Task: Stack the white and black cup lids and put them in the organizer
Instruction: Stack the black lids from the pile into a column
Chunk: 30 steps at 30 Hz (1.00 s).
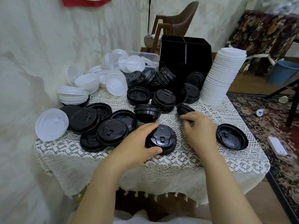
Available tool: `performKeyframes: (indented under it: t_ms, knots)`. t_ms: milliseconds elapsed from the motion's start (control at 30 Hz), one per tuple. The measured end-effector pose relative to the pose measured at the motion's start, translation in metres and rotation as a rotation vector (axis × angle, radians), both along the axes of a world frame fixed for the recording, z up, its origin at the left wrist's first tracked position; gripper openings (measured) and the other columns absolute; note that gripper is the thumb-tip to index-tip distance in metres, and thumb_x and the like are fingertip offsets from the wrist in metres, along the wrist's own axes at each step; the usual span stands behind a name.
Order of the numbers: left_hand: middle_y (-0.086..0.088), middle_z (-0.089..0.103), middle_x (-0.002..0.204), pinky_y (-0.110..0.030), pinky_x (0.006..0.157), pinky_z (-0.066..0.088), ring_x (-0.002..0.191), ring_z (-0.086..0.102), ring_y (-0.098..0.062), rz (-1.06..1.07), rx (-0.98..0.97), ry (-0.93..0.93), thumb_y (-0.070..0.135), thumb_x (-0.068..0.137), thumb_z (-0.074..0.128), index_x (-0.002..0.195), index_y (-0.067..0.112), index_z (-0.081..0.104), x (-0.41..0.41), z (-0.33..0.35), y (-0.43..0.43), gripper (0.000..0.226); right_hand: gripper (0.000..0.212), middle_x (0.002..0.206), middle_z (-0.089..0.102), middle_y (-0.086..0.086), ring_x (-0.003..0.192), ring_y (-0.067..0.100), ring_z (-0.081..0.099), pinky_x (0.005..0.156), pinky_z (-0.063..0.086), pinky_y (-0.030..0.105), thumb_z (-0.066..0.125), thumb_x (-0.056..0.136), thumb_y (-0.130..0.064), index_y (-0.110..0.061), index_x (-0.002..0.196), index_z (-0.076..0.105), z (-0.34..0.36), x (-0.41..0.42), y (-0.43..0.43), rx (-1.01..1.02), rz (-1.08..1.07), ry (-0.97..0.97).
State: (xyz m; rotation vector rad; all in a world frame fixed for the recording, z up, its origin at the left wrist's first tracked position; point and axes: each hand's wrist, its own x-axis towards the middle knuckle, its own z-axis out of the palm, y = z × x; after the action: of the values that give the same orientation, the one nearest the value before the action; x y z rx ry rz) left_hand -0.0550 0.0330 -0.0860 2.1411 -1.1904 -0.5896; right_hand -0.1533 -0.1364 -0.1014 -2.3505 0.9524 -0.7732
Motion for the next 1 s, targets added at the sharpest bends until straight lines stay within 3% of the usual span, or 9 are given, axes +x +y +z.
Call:
performKeyframes:
  t_ms: [133,233,400,467,600,733,833,933,1000]
  knots:
    - [0.021,0.020,0.156,-0.016,0.110,0.015,0.141,0.020,0.001,-0.003,0.010,-0.010,0.032,0.089,0.066,0.151,0.035,0.022,0.000,0.000,0.000,0.076,0.031,0.088,0.064,-0.010,0.082,0.015,0.064,0.071,0.050,0.029,0.056,0.091,0.000,-0.028,0.091,0.066,0.010,0.000,0.009,0.277,-0.037,-0.274]
    - [0.021,0.020,0.156,-0.015,0.109,0.015,0.141,0.020,0.002,-0.003,0.011,-0.013,0.032,0.089,0.066,0.151,0.035,0.022,0.000,0.000,0.000,0.076,0.033,0.089,0.058,-0.007,0.073,0.016,0.057,0.060,0.047,0.026,0.056,0.091,0.004,-0.029,0.097,0.059,0.015,-0.004,0.013,0.449,-0.071,-0.425]
    - [0.023,0.018,0.156,-0.013,0.106,0.013,0.140,0.019,0.003,-0.003,0.023,-0.015,0.033,0.090,0.065,0.151,0.036,0.021,-0.002,0.002,0.000,0.076,0.038,0.093,0.059,0.004,0.063,0.010,0.065,0.074,0.054,0.035,0.060,0.090,0.004,-0.025,0.114,0.052,0.015,-0.012,0.019,0.777,-0.101,-0.547]
    - [0.023,0.018,0.155,-0.012,0.105,0.012,0.140,0.018,0.003,-0.003,0.028,-0.016,0.033,0.090,0.065,0.151,0.036,0.021,-0.002,0.003,0.000,0.075,0.036,0.089,0.063,0.006,0.062,0.009,0.068,0.072,0.055,0.035,0.062,0.091,-0.001,-0.023,0.116,0.050,0.015,-0.018,0.019,0.777,-0.107,-0.496]
    - [0.024,0.017,0.156,-0.013,0.105,0.012,0.140,0.018,0.003,0.001,0.032,-0.009,0.033,0.090,0.065,0.151,0.037,0.021,-0.003,0.003,0.000,0.075,0.027,0.068,0.070,0.007,0.056,0.015,0.067,0.053,0.053,0.031,0.066,0.091,-0.010,-0.021,0.110,0.049,0.016,-0.030,0.021,0.680,-0.116,-0.334]
    - [0.024,0.016,0.155,-0.013,0.104,0.012,0.140,0.018,0.003,0.000,0.033,-0.005,0.033,0.091,0.064,0.151,0.037,0.020,-0.004,0.004,0.000,0.075,0.014,0.063,0.068,0.005,0.051,0.018,0.067,0.057,0.056,0.035,0.066,0.091,-0.013,-0.023,0.095,0.057,0.016,-0.031,0.022,0.558,-0.137,-0.207]
    - [0.024,0.016,0.155,-0.012,0.104,0.012,0.140,0.018,0.003,-0.004,0.034,-0.004,0.033,0.091,0.064,0.151,0.037,0.020,-0.003,0.004,0.000,0.075,0.017,0.083,0.066,-0.006,0.072,0.010,0.063,0.064,0.047,0.024,0.063,0.090,-0.013,-0.022,0.104,0.061,0.019,-0.031,0.017,0.315,-0.139,-0.172]
    - [0.025,0.017,0.155,-0.010,0.104,0.010,0.135,0.017,0.009,-0.005,0.025,0.003,0.033,0.090,0.064,0.151,0.037,0.021,-0.003,0.003,0.000,0.075,0.055,0.130,0.046,-0.010,0.115,0.005,0.043,0.096,0.034,0.023,0.059,0.087,-0.007,-0.029,0.136,0.046,0.016,-0.029,0.008,0.240,0.096,-0.019]
    - [0.025,0.017,0.155,-0.010,0.104,0.011,0.132,0.017,0.011,-0.005,0.023,0.005,0.032,0.090,0.065,0.151,0.036,0.021,-0.002,0.003,0.000,0.075,0.072,0.153,0.029,-0.006,0.139,0.009,0.028,0.114,0.026,0.031,0.058,0.086,-0.004,-0.031,0.148,0.033,0.011,-0.026,0.001,0.263,0.225,0.112]
